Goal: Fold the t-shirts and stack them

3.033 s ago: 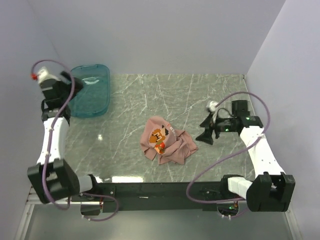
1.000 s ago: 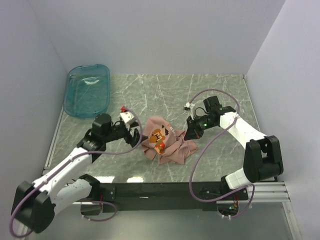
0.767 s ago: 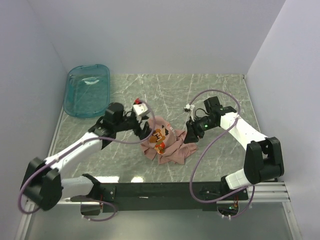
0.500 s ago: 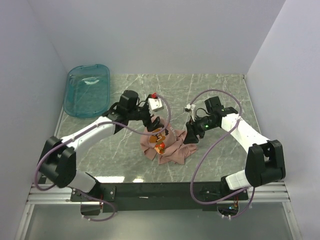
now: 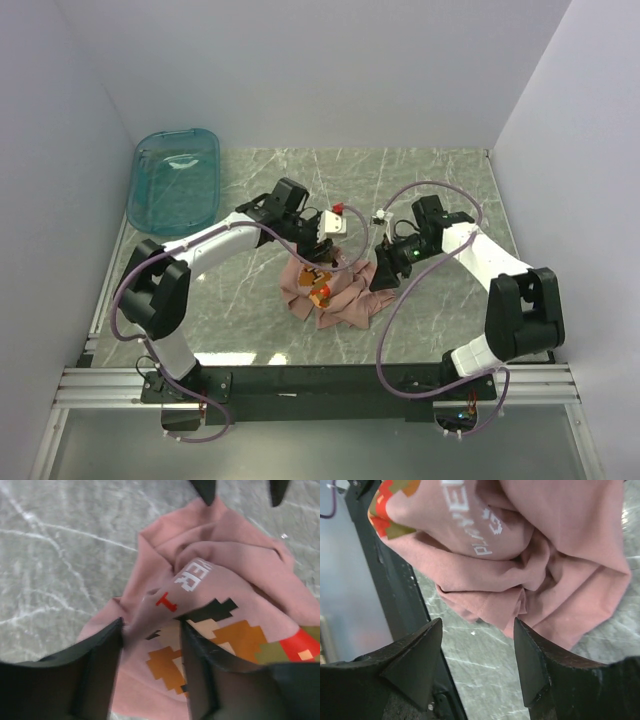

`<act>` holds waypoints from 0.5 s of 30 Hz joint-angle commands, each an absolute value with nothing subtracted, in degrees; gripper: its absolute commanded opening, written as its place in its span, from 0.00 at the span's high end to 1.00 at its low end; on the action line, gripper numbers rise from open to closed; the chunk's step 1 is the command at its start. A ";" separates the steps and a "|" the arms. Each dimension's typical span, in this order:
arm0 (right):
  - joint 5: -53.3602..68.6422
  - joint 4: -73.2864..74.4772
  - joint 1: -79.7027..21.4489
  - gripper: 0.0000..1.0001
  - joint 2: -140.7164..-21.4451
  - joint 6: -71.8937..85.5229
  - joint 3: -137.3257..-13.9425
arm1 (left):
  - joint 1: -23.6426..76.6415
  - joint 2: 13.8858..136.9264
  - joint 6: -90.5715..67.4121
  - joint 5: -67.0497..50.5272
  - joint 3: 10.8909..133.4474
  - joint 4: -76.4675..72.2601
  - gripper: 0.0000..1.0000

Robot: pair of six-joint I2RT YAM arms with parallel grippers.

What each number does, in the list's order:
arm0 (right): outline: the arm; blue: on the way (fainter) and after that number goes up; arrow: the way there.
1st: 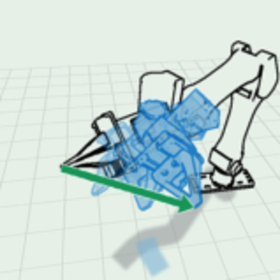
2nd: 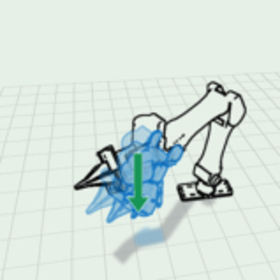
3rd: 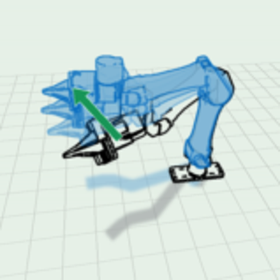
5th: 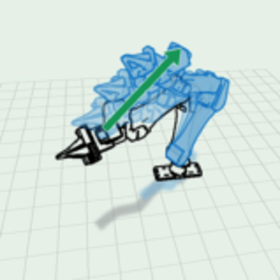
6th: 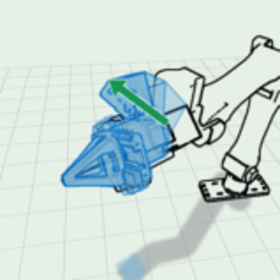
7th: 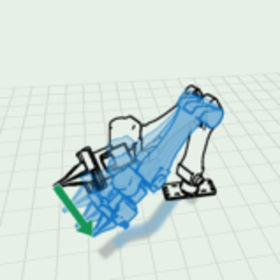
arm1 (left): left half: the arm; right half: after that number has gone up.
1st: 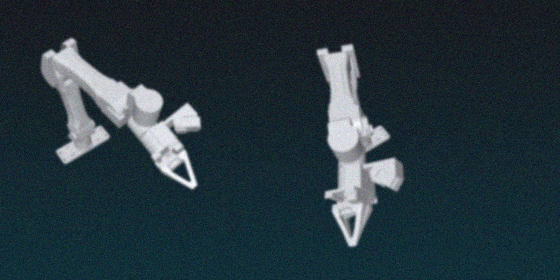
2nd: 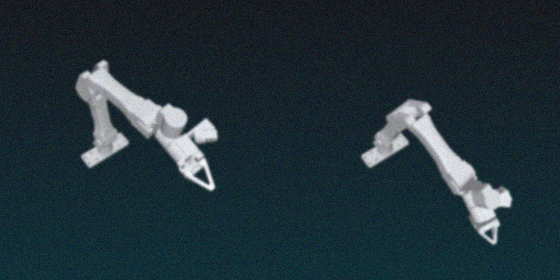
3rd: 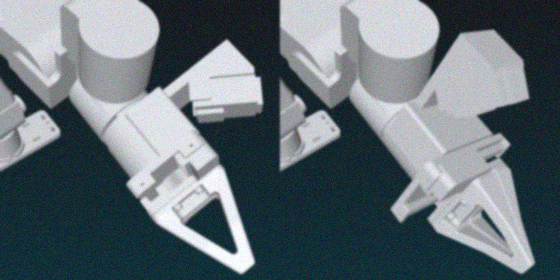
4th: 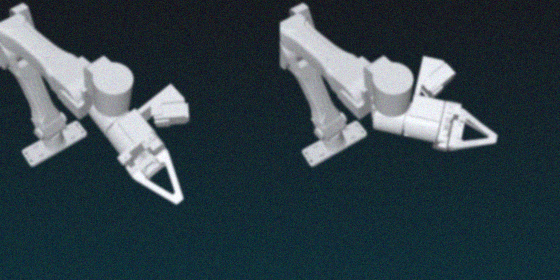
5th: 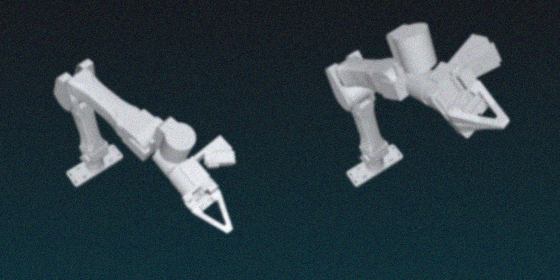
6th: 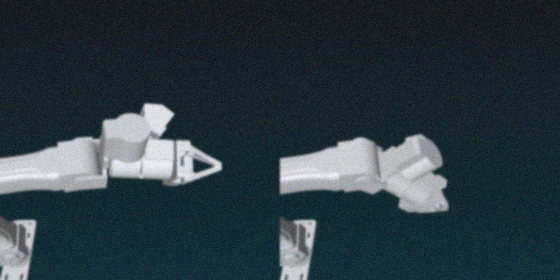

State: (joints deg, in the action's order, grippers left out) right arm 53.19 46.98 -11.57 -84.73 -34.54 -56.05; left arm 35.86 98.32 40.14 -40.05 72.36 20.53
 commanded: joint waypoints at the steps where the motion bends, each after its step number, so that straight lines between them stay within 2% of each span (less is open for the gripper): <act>1: 55.90 47.11 -11.34 0.34 -86.48 -31.83 -57.74 | 37.35 97.74 44.12 -41.84 74.36 23.29 0.48; 2: 55.55 46.76 -11.34 0.34 -86.92 -31.12 -57.74 | 37.61 97.65 44.38 -40.97 74.18 23.12 0.59; 4: 54.41 46.06 -11.42 0.34 -87.71 -28.58 -57.57 | 37.79 96.77 44.21 -40.26 73.39 22.42 0.71; 5: 52.93 44.75 -11.25 0.34 -87.89 -27.52 -57.31 | 37.88 96.42 44.12 -39.56 72.95 21.63 0.84; 7: 52.12 44.56 -11.34 0.33 -88.24 -26.55 -57.13 | 37.88 94.31 43.25 -38.42 71.03 20.31 0.97; 15: 51.33 45.09 -13.71 0.32 -90.44 -26.72 -58.00 | 37.79 80.53 40.43 -35.33 59.78 13.19 1.00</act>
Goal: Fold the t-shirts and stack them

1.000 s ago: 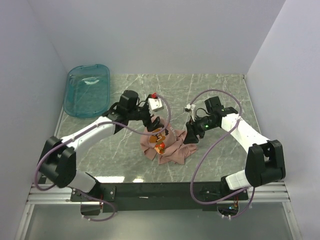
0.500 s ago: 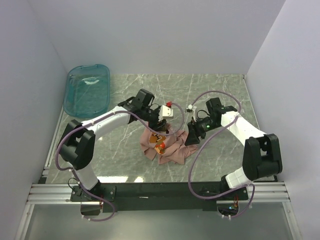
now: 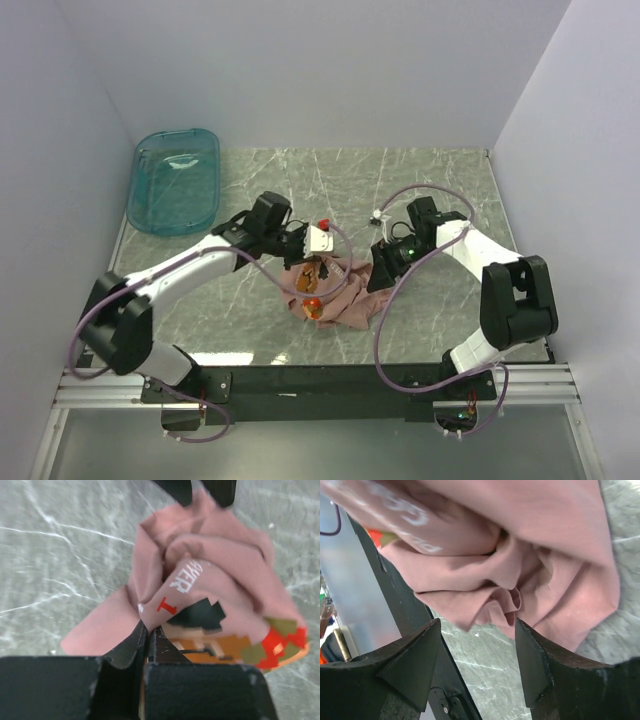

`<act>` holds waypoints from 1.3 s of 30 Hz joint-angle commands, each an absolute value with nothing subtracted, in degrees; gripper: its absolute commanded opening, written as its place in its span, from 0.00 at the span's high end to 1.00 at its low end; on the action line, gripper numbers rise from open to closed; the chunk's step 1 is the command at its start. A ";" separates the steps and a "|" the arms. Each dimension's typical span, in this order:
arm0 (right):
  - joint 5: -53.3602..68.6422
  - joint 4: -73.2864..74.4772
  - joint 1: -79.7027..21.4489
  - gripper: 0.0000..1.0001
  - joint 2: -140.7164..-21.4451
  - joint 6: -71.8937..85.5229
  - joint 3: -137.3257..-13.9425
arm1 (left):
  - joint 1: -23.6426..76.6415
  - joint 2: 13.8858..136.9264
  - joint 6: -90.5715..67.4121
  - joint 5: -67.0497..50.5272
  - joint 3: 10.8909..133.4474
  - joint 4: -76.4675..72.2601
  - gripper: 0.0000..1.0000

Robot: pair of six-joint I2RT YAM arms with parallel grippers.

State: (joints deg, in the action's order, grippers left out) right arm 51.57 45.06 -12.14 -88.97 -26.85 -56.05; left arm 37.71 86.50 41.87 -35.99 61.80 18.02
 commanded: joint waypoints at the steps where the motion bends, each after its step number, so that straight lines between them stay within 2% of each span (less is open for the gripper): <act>1: 51.50 45.52 -14.41 0.32 -91.22 -27.50 -58.18 | 37.88 79.55 39.65 -35.07 58.20 12.05 1.00; 13: 56.16 47.73 -18.54 0.34 -92.99 -28.57 -59.50 | 37.88 69.97 34.99 -33.40 51.51 7.39 1.00; 16: 55.11 48.07 -20.65 0.47 -94.65 -28.39 -60.29 | 37.88 68.73 34.11 -32.78 51.07 7.03 1.00; 19: 54.58 49.39 -21.88 0.74 -95.89 -28.91 -61.26 | 37.88 67.59 33.31 -31.73 50.19 6.51 1.00; 20: 54.84 50.00 -22.06 0.97 -96.15 -29.18 -62.04 | 37.79 66.89 33.14 -31.12 49.92 6.24 1.00; 21: 55.19 50.71 -21.97 1.00 -96.15 -30.40 -62.49 | 37.79 66.54 32.79 -29.90 49.31 5.81 1.00; 25: 52.74 53.17 -19.61 1.00 -90.63 -31.99 -65.47 | 36.92 64.08 29.80 -25.58 47.64 4.40 1.00; 28: 46.26 54.14 -13.73 1.00 -84.22 -32.87 -70.91 | 34.03 61.01 25.59 -24.44 46.76 2.04 1.00; 33: 43.51 58.18 -0.38 1.00 -77.27 -36.12 -84.27 | 28.75 54.24 14.71 -24.08 46.67 -4.82 1.00; 39: 40.53 53.81 6.23 1.00 -68.23 -33.15 -88.68 | 27.33 53.09 5.03 -20.41 52.98 -4.94 1.00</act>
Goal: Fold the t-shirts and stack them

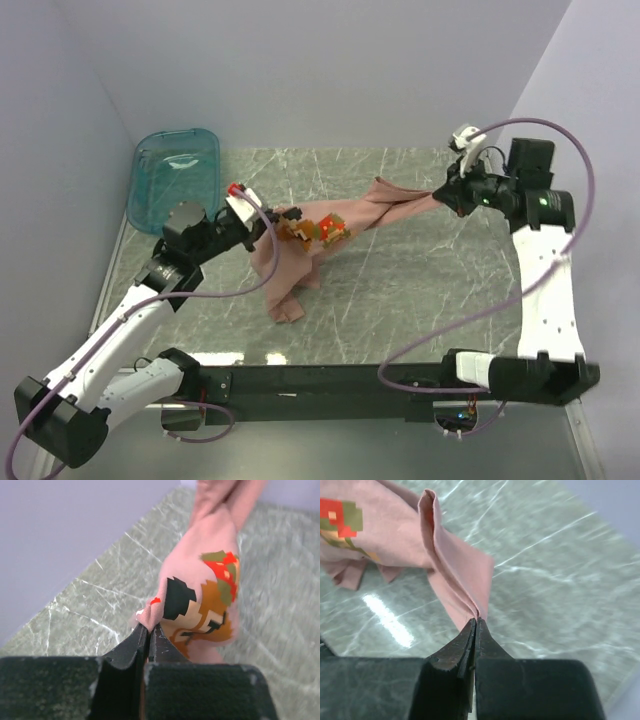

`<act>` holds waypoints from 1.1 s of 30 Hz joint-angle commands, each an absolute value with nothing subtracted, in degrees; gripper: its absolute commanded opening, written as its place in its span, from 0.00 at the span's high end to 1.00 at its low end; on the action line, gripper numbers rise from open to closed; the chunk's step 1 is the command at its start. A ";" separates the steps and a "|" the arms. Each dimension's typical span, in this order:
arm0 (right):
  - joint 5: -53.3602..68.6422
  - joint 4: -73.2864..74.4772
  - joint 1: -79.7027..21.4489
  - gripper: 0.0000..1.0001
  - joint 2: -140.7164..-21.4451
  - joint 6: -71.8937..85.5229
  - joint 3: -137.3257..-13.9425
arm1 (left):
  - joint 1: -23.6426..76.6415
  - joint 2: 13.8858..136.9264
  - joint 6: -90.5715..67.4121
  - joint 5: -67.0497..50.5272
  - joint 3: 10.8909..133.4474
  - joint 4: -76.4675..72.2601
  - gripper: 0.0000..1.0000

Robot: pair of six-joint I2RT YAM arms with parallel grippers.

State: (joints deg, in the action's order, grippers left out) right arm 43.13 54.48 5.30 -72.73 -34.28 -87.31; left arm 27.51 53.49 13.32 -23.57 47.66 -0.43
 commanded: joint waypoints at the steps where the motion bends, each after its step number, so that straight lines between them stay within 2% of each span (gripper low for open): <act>1: 39.21 50.13 7.63 1.00 -66.64 -32.00 -88.77 | 27.25 53.09 4.23 -19.26 54.13 -4.14 1.00; 7: 32.43 37.46 15.80 1.00 -58.98 -23.56 -88.33 | 26.02 52.12 0.53 -13.97 58.10 -0.79 1.00; 22: 39.37 35.68 30.32 1.00 -58.36 -18.37 -89.56 | 25.31 50.18 -1.76 -11.34 52.73 -0.79 1.00; 33: 52.82 37.88 29.45 1.00 -58.09 -17.32 -91.05 | 25.31 50.80 -5.71 -29.50 52.29 -1.41 0.99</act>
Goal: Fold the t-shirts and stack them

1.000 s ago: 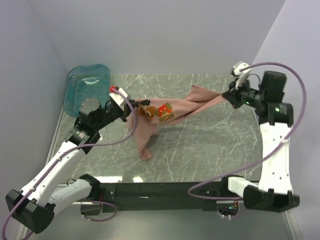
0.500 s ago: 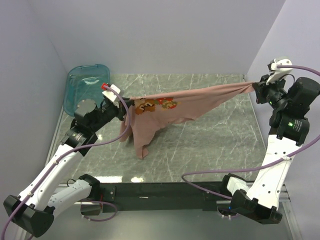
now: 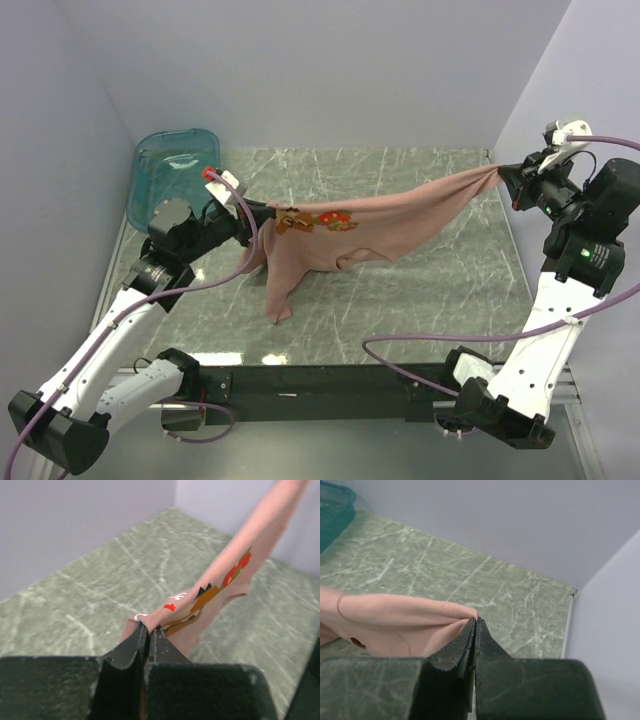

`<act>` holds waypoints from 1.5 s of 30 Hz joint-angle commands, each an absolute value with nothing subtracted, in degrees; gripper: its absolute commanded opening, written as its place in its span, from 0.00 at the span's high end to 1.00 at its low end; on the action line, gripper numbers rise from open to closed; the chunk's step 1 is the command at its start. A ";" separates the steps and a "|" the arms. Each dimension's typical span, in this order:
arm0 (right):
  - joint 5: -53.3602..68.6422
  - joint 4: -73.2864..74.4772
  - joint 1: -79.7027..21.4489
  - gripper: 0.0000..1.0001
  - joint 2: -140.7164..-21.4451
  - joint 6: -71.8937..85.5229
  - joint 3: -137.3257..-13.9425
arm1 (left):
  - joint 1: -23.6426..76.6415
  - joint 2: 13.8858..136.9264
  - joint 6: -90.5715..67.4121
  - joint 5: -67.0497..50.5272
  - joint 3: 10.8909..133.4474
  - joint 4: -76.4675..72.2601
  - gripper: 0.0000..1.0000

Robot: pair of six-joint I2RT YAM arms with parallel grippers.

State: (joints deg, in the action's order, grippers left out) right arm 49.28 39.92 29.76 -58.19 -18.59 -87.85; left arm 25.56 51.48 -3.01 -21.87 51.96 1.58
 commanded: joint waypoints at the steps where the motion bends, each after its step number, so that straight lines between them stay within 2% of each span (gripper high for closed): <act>1: 52.74 38.58 28.31 1.00 -58.53 -17.23 -91.75 | 25.31 51.67 -6.15 -31.27 52.21 -1.06 0.99; 4: 50.38 40.33 24.80 1.00 -59.59 -17.66 -91.94 | 25.57 53.34 -9.92 -36.01 50.89 -0.53 0.99; 5: 48.36 40.78 20.35 1.00 -59.94 -18.54 -91.67 | 25.92 53.52 -11.15 -36.38 49.58 -0.35 0.99; 8: 43.60 41.40 13.47 1.00 -60.64 -19.51 -88.86 | 28.38 53.53 -11.69 -31.92 46.76 2.28 0.99; 12: 39.74 40.52 -1.96 1.00 -62.83 -19.69 -86.05 | 29.18 53.17 -15.81 -25.50 43.34 4.65 0.99; 17: 28.86 39.21 -18.69 1.00 -72.21 -18.90 -87.62 | 29.18 50.45 -29.67 -7.79 34.66 5.98 0.99; 21: 21.56 34.47 -24.43 1.00 -82.51 -12.58 -93.40 | 29.18 48.08 -39.01 3.30 30.33 8.25 0.99; 23: 19.17 34.80 -24.52 0.99 -89.86 -8.99 -97.19 | 29.09 47.37 -41.65 7.45 30.58 10.27 0.83; 24: 17.25 35.50 -24.52 0.92 -92.17 -8.62 -99.21 | 29.09 47.29 -41.66 10.60 31.11 11.07 0.74; 25: 12.44 36.73 -24.26 0.72 -95.24 -8.44 -102.19 | 29.09 47.63 -41.92 12.03 32.42 13.16 0.50; 27: 11.16 37.26 -22.25 0.56 -96.15 -8.44 -101.87 | 29.00 47.81 -40.70 12.74 33.74 14.32 0.34; 28: 14.90 36.57 -20.93 0.47 -95.02 -8.00 -100.39 | 29.00 47.64 -39.91 11.79 34.45 13.98 0.25; 29: 17.46 35.95 -17.44 0.44 -93.88 -8.26 -98.54 | 29.00 47.46 -38.08 10.91 34.71 13.71 0.22; 30: 20.27 35.25 -16.01 0.35 -92.48 -8.96 -94.00 | 29.00 47.29 -36.93 10.03 34.89 13.36 0.21; 31: 28.39 35.07 -14.26 0.31 -91.07 -12.10 -91.35 | 29.00 46.85 -35.52 7.93 35.41 13.01 0.19; 33: 35.12 35.77 -11.35 0.23 -86.67 -16.24 -83.46 | 29.00 46.41 -31.48 6.60 36.12 12.39 0.17; 35: 41.81 38.30 -11.16 0.23 -84.82 -23.97 -79.12 | 29.00 45.97 -27.61 4.84 37.09 12.04 0.13; 38: 45.35 39.21 -12.56 0.23 -85.60 -27.07 -72.17 | 29.00 46.14 -22.69 3.17 38.84 12.13 0.12; 41: 39.58 34.29 -15.29 0.23 -87.36 -25.93 -68.65 | 28.92 47.11 -19.96 3.52 40.16 13.62 0.12; 45: 34.47 34.89 -16.00 0.26 -95.08 -23.21 -75.21 | 29.00 46.94 -19.07 3.34 39.55 13.54 0.12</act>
State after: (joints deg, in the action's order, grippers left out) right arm 37.78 37.74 -16.27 -91.61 -23.46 -70.13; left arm 29.08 47.16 -22.59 4.64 37.98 14.46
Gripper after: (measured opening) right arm 0.751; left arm 0.884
